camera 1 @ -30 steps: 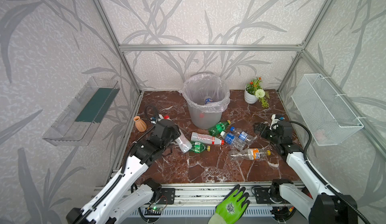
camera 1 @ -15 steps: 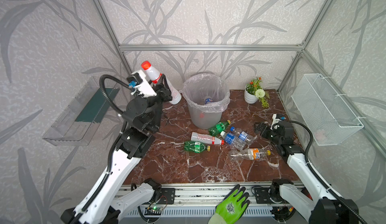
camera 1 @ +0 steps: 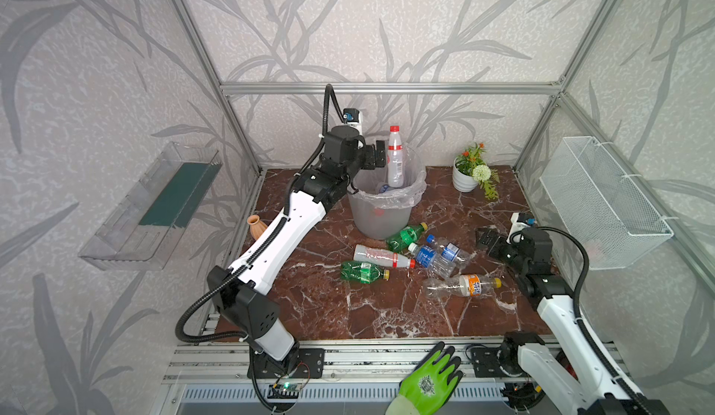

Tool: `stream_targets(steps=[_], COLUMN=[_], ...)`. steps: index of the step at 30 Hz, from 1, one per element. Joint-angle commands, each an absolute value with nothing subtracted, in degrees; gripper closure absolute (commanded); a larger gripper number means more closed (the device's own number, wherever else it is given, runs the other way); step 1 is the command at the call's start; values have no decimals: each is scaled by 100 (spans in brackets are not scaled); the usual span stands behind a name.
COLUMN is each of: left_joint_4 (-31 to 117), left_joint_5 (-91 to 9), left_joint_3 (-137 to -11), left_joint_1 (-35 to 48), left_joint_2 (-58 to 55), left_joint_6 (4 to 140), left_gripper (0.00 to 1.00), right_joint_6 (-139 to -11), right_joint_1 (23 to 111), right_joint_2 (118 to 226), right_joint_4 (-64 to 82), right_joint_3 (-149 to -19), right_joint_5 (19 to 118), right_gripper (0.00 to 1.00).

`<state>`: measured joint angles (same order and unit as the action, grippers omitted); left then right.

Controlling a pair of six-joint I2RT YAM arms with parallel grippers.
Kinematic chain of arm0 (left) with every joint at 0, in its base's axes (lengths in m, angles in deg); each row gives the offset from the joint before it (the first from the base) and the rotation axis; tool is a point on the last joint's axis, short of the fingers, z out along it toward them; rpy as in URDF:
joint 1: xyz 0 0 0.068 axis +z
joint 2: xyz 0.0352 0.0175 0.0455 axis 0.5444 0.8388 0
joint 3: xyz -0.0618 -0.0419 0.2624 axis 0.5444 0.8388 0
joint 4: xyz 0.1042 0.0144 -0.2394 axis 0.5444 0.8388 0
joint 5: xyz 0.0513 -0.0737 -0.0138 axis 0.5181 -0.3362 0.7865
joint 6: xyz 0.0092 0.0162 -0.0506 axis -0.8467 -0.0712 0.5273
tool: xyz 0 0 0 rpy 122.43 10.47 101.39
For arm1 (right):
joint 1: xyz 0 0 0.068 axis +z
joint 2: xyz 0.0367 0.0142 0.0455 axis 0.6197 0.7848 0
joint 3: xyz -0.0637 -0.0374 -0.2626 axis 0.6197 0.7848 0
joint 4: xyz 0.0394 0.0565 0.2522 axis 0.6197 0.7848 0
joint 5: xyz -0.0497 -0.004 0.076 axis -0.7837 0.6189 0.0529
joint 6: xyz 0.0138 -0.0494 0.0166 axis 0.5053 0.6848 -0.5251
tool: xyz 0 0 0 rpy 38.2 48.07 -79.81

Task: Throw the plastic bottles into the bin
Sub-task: 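Drop the white bottle into the bin while the right gripper moves to the pile, then lower the right gripper onto the orange-labelled yellow-capped bottle and grasp it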

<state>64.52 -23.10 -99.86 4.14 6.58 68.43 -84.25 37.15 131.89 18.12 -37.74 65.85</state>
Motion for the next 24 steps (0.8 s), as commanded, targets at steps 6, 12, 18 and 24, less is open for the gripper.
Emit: stream_targets(steps=[6,12,18,24], left_joint_4=[5593,5528,5426,5430], left_joint_5=[-2196,-1832,-1411,-1212], left_joint_3=[-8961,-8111,-7300,-6720], left_joint_1=[432,429,439,438], left_joint_2=[-658,-1154,-1626,-2016], left_joint_6=[6668,6876,6917,6804], left_gripper=[1,1,1,1], right_joint_6=[-8732,-9100,-9680,-10298], right_joint_1=[3689,3689,3689,3713], right_joint_2=[13189,13054,12707,12233], right_joint_4=[2267,2816,3634,4603], right_joint_3=[-3939,-3968,-3934,-3891], right_joint_5=[6430,6291,6224,6352], right_gripper=[0,3,6,8])
